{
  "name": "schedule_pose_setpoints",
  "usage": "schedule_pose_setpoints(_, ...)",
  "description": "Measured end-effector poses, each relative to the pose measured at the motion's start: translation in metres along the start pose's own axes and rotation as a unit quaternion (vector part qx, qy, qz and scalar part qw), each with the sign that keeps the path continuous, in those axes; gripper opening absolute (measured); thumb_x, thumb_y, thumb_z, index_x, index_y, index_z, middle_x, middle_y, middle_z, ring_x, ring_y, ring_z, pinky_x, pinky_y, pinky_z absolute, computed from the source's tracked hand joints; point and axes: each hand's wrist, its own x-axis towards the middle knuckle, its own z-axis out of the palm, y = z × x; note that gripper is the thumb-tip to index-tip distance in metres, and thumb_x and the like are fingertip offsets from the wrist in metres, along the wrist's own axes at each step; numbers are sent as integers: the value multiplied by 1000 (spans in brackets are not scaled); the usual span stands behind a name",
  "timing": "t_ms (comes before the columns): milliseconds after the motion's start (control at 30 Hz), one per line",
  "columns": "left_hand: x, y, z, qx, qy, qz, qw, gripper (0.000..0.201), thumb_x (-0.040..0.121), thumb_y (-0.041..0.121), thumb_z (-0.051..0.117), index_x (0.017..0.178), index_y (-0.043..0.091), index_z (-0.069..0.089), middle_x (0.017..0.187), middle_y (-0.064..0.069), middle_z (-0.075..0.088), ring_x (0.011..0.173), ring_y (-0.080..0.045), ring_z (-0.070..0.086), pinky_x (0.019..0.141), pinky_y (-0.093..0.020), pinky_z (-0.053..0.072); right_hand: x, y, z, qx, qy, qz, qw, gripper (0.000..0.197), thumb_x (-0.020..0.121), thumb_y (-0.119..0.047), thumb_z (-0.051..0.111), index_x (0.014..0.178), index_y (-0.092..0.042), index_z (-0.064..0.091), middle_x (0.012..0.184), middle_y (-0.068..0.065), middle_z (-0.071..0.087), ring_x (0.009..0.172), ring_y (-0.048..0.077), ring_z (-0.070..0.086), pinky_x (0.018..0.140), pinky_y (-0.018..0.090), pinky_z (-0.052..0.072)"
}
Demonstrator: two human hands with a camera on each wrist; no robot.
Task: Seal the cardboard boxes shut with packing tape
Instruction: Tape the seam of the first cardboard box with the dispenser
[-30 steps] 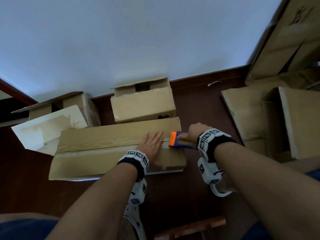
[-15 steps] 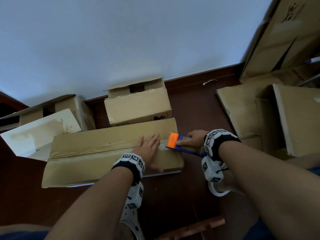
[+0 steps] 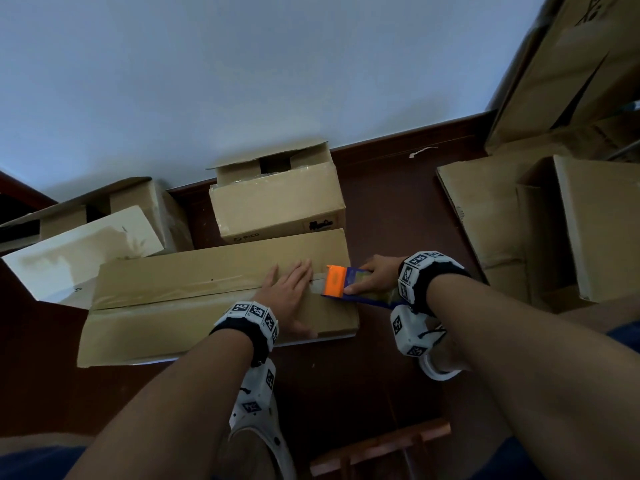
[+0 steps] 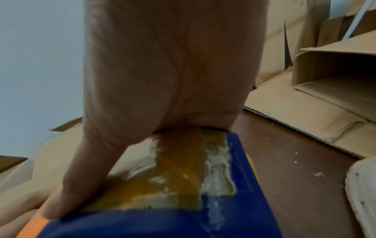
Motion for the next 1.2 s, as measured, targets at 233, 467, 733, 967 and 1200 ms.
schedule_pose_setpoints(233,-7,-12,6,-41,-12,-8,999,135,63,84,58,152,15,-14,159,2,-23,148,-17,-16,118,-57,1,5,-10,8,7,-13,-25,1000,61,77,-70,59,123,-30,58,122,1,55,106,20,55,86,30,41)
schedule_pose_setpoints(467,-3,-11,4,-46,-21,-22,998,137,59,82,64,153,14,-10,161,3,-18,149,-18,-10,117,-58,6,-4,-20,-3,-105,46,-22,993,74,80,-71,54,134,-21,52,127,6,58,110,24,56,85,31,44)
schedule_pose_setpoints(733,-4,-10,2,-50,-28,-34,998,135,61,78,66,153,17,-12,160,3,-18,148,-17,-11,118,-58,5,-13,-26,-17,-176,125,-12,976,71,74,-76,57,108,-15,65,98,6,65,77,22,60,56,26,41)
schedule_pose_setpoints(967,-2,-10,4,-63,-28,-36,997,136,60,78,67,153,19,-13,160,5,-19,148,-16,-11,118,-57,3,-22,-16,-27,-210,138,-12,968,71,72,-77,58,103,-13,65,96,5,64,76,22,61,63,30,47)
schedule_pose_setpoints(1200,-1,-11,6,-64,-31,-32,997,137,59,80,65,153,19,-13,160,6,-19,148,-16,-11,118,-57,3,-28,21,-29,-205,146,54,966,70,68,-78,60,95,-14,63,81,4,60,70,22,61,62,31,50)
